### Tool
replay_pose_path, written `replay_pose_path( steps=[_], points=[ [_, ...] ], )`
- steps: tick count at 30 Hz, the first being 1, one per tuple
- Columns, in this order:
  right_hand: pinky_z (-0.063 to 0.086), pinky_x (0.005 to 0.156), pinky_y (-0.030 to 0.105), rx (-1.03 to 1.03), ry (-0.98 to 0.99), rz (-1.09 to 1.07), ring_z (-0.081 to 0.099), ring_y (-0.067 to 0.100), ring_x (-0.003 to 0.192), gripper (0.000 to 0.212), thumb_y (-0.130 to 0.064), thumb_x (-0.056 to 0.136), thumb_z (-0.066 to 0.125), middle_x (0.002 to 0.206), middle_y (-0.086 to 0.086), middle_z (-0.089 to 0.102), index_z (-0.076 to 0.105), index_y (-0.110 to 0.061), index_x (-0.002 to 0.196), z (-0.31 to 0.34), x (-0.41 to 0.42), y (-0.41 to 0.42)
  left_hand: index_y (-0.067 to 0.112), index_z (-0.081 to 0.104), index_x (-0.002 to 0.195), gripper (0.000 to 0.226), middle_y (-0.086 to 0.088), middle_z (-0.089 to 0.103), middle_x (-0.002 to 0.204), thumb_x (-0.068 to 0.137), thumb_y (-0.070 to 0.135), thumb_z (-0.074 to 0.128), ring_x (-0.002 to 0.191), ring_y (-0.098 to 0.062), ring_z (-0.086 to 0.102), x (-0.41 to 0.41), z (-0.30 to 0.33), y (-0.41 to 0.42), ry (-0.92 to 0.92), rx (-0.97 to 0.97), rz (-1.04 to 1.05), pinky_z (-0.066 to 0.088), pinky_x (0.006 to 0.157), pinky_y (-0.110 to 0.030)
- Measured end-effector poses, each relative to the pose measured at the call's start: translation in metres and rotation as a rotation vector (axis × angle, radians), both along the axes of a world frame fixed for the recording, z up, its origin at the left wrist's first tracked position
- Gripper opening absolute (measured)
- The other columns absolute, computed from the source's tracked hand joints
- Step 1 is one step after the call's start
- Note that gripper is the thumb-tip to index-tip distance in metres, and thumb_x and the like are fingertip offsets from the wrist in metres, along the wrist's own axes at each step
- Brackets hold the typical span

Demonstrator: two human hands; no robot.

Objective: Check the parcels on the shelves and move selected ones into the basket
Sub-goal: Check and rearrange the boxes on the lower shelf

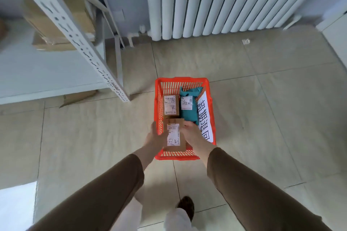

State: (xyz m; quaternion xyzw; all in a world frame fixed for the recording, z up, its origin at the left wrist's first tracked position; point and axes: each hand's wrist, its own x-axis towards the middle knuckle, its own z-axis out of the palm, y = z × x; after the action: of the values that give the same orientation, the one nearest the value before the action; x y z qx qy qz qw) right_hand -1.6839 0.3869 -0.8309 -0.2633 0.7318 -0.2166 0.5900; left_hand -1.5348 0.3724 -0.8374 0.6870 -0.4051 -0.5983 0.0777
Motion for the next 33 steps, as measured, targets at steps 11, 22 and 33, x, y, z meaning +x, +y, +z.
replay_pose_path(
  steps=[11,22,33],
  points=[
    [0.043,0.097,0.028,-0.498,0.033,0.28,0.059,0.018,0.122,0.041,-0.017,0.102,0.06,0.14,0.007,0.062,0.056,-0.012,0.142,0.402,0.099,-0.077,0.023,0.042,0.156,0.061,-0.001,0.046,0.159,0.1,0.023,0.067,0.146,-0.02,0.044,0.136,0.378,-0.049,0.109,-0.499,0.14,0.034,0.121,-0.039],
    [0.046,0.112,0.039,-1.002,0.084,0.436,0.057,0.014,0.13,0.042,-0.022,0.102,0.06,0.147,-0.002,0.058,0.055,-0.022,0.144,0.659,0.271,-0.095,0.022,0.048,0.152,0.056,0.003,0.052,0.152,0.1,0.022,0.067,0.14,-0.011,0.048,0.33,0.638,-0.053,0.151,-0.953,0.138,0.037,0.109,-0.024],
    [0.034,0.122,0.044,-1.156,0.096,0.392,0.041,0.012,0.146,0.064,-0.048,0.1,0.06,0.162,-0.01,0.04,0.037,-0.032,0.157,0.776,0.407,-0.127,0.029,0.043,0.154,0.061,0.003,0.044,0.16,0.099,0.04,0.067,0.146,-0.012,0.042,0.463,0.773,-0.109,0.118,-1.171,-0.04,0.033,0.118,-0.032]
  ],
)
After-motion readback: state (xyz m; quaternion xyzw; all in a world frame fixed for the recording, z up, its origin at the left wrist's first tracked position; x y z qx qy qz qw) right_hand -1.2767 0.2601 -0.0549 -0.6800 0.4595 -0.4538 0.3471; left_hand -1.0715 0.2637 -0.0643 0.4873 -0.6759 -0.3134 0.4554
